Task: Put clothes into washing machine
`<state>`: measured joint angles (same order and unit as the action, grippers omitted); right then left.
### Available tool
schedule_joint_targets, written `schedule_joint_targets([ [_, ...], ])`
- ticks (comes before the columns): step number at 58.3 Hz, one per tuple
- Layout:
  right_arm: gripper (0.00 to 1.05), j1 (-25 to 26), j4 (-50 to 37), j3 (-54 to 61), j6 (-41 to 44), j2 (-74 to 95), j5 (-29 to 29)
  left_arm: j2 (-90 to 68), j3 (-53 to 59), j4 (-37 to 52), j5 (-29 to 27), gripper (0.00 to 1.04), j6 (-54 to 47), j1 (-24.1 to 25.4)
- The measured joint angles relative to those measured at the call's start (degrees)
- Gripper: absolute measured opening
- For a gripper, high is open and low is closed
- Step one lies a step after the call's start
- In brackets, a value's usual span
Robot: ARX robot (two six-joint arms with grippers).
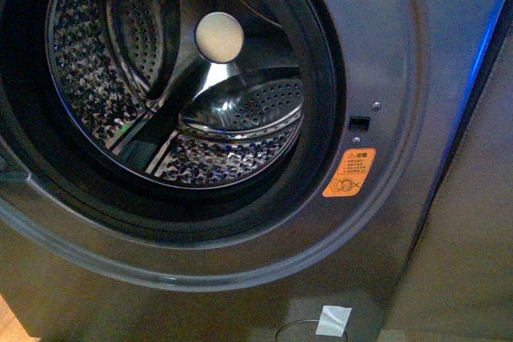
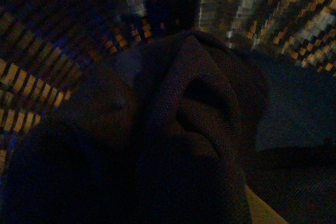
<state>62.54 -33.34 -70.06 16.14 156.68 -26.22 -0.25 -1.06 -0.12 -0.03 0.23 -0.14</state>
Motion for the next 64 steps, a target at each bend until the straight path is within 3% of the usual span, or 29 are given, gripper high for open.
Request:
schedule_joint_targets([
  [21, 0.11, 4.55, -7.26, 15.34, -0.20, -30.03, -13.27, 0.00, 0.00, 0.00, 0.00, 0.98, 0.00, 0.00],
  [39, 0.10, 6.36, -7.63, 14.43, -13.57, -58.49, -23.12, 0.00, 0.00, 0.00, 0.00, 0.98, 0.00, 0.00],
  [46, 0.10, 3.76, -7.56, 8.52, -21.73, -68.06, -25.38, 0.00, 0.00, 0.00, 0.00, 0.98, 0.00, 0.00],
  [52, 0.10, -1.42, -4.59, -0.11, -28.06, -73.92, -24.76, 0.00, 0.00, 0.00, 0.00, 0.98, 0.00, 0.00],
  [64, 0.10, -12.98, 6.34, -13.77, -29.53, -76.94, -20.24, 0.00, 0.00, 0.00, 0.00, 0.98, 0.00, 0.00],
])
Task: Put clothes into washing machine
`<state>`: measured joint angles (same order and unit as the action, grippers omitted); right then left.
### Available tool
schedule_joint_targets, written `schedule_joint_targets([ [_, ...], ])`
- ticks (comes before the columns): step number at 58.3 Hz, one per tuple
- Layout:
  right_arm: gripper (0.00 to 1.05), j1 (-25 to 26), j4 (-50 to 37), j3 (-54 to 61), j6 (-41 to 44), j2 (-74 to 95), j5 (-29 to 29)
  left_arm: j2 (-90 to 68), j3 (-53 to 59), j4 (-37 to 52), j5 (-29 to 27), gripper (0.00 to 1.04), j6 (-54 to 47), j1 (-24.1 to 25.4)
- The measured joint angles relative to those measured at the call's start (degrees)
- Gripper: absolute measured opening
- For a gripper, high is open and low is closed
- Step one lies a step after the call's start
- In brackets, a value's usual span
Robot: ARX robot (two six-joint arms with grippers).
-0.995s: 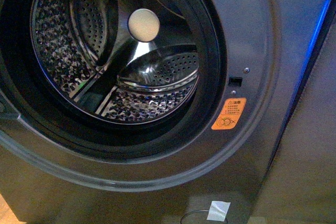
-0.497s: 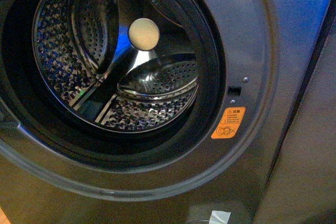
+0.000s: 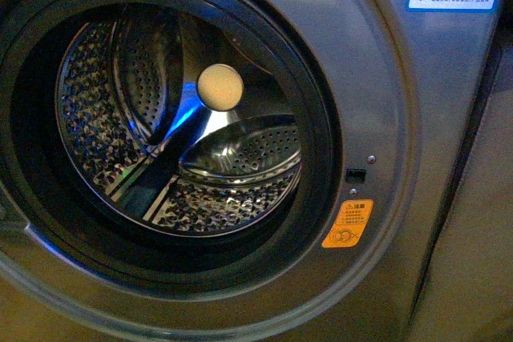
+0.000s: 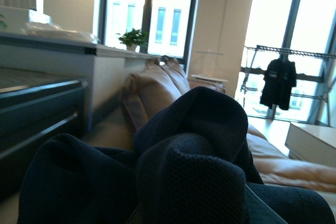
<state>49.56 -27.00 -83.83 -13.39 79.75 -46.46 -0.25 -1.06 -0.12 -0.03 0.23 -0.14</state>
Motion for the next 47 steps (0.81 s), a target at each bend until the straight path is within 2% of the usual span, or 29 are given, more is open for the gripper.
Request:
schedule_joint_targets([
  [7, 0.10, -10.16, 9.55, -9.40, 1.90, -0.02, 4.50, 0.00, 0.00, 0.00, 0.00, 0.98, 0.00, 0.00],
  [13, 0.10, -20.94, 18.03, -18.91, 5.68, 1.33, 10.40, 0.00, 0.00, 0.00, 0.02, 0.98, 0.00, 0.00],
  [20, 0.10, -38.01, 30.18, -34.36, 12.46, 6.54, 19.47, 0.00, 0.00, 0.00, 0.00, 0.98, 0.00, 0.00],
  [24, 0.10, -44.13, 34.86, -40.39, 14.86, 9.60, 22.58, 0.00, 0.00, 0.00, 0.00, 0.98, 0.00, 0.00],
  [34, 0.10, -58.21, 41.94, -53.07, 18.16, 18.18, 30.03, 0.00, 0.00, 0.00, 0.00, 0.98, 0.00, 0.00],
  [47, 0.10, -70.20, 42.45, -54.64, 19.56, 21.51, 34.58, 0.00, 0.00, 0.00, 0.00, 0.98, 0.00, 0.00],
])
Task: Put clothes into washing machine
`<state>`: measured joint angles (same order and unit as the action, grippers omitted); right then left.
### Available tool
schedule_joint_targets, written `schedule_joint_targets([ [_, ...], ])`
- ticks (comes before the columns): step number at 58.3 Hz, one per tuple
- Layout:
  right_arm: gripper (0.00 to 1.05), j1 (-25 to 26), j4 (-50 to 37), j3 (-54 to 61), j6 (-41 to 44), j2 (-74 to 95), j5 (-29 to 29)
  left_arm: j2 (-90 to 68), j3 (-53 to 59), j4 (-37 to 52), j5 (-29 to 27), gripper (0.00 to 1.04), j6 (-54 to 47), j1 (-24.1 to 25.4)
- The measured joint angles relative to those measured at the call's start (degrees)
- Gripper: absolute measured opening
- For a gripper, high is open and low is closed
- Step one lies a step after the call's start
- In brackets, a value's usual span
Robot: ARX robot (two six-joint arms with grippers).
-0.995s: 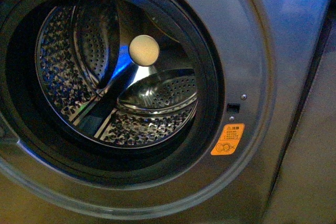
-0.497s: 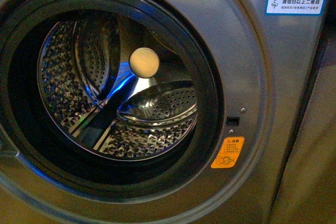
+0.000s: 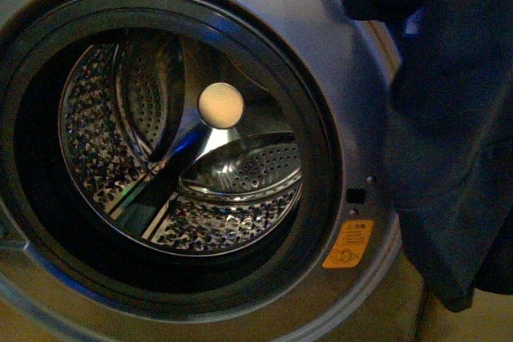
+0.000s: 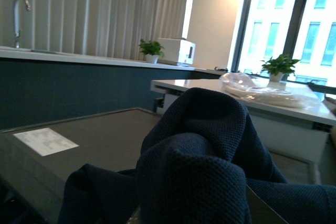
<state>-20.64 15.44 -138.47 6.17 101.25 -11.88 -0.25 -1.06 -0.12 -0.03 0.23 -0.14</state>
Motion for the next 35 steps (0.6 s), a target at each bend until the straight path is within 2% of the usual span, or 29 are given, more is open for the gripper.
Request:
schedule_joint_targets([
  [12, 0.10, -10.97, -2.93, 4.96, 0.74, -0.07, 3.08, 0.00, 0.00, 0.00, 0.00, 0.98, 0.00, 0.00],
  [15, 0.10, -12.31, -3.02, 5.68, 0.48, -0.07, 3.61, 0.00, 0.00, 0.00, 0.00, 0.98, 0.00, 0.00],
  [35, 0.10, -15.43, -4.90, 9.62, 0.68, -0.79, 5.29, 0.00, 0.00, 0.00, 0.00, 0.98, 0.00, 0.00],
])
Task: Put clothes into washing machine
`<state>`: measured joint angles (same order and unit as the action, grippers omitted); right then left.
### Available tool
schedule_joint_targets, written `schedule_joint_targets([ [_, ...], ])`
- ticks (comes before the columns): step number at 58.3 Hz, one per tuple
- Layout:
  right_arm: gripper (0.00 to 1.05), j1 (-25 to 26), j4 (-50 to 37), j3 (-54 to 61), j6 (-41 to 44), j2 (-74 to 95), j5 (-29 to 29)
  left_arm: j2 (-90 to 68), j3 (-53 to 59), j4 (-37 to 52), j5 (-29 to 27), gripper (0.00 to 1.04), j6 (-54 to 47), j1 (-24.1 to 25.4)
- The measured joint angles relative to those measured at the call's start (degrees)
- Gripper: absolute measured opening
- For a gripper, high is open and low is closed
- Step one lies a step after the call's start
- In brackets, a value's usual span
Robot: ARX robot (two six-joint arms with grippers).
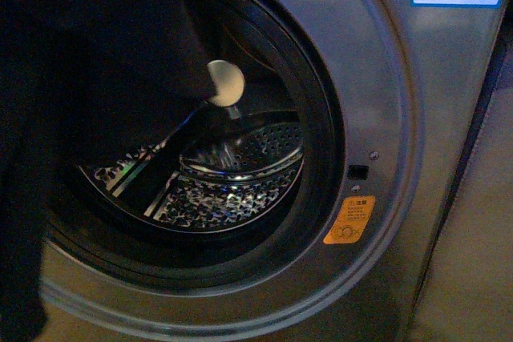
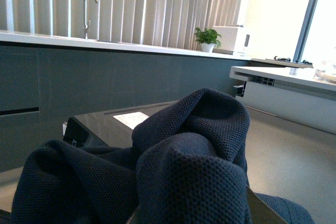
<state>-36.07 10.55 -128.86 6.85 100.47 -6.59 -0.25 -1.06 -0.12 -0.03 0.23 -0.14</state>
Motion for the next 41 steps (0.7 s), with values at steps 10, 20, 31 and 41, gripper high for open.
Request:
schedule_joint_targets([
  [10, 0.10, -0.07, 0.00, 0.04, 0.02, -0.07, 0.02, 0.00, 0.00, 0.00, 0.00, 0.98, 0.00, 0.00],
  [20, 0.10, -0.07, 0.00, 0.04, 0.04, -0.11, 0.04, 0.00, 0.00, 0.00, 0.02, 0.98, 0.00, 0.00],
  [31, 0.10, -0.07, 0.00, 0.04, 0.04, -0.13, 0.07, -3.15, -0.13, 1.51, 13.88, 0.98, 7.85, 5.68],
  [41, 0.10, -0.07, 0.00, 0.04, 0.07, -0.13, 0.09, -14.80, -2.97, 12.70, 26.80, 0.98, 18.12, 17.14],
])
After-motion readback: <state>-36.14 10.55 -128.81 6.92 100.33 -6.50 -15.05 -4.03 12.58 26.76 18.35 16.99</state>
